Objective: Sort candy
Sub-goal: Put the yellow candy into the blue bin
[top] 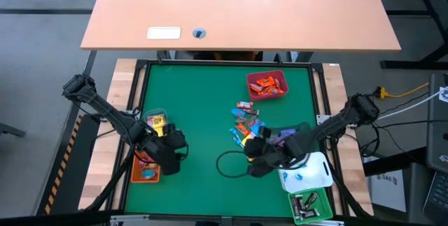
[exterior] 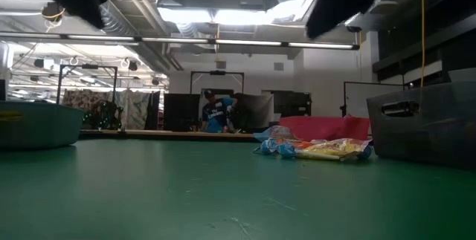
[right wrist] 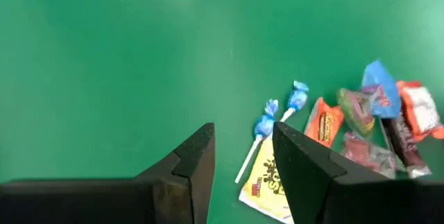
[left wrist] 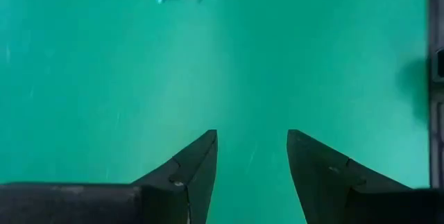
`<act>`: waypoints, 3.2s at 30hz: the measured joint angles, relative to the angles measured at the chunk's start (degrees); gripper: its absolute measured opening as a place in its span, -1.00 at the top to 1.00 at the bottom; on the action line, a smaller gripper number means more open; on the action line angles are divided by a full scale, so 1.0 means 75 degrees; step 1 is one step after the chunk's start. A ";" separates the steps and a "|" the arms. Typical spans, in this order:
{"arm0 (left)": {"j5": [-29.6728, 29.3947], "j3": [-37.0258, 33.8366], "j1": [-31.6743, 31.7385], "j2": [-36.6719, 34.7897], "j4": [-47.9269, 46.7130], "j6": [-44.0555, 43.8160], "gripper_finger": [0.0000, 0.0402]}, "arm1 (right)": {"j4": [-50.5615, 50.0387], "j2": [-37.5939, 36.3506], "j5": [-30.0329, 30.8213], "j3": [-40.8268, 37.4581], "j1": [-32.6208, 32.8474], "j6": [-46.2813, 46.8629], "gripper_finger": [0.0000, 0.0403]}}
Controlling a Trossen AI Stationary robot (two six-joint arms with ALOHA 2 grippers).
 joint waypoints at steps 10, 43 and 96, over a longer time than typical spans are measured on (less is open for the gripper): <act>-0.0155 0.0000 0.0000 0.0000 0.0518 0.0499 0.19 | 0.0089 0.1129 -0.1434 0.0000 -0.0534 0.0021 0.29; -0.0158 0.0000 0.0000 0.0000 0.0531 0.0491 0.19 | -0.0644 0.1790 -0.2374 -0.0245 -0.1632 -0.0188 0.29; -0.1266 0.0003 0.0003 0.0352 0.2741 0.5695 0.19 | -0.0803 0.1799 -0.2619 0.2810 -0.1632 -0.2584 0.99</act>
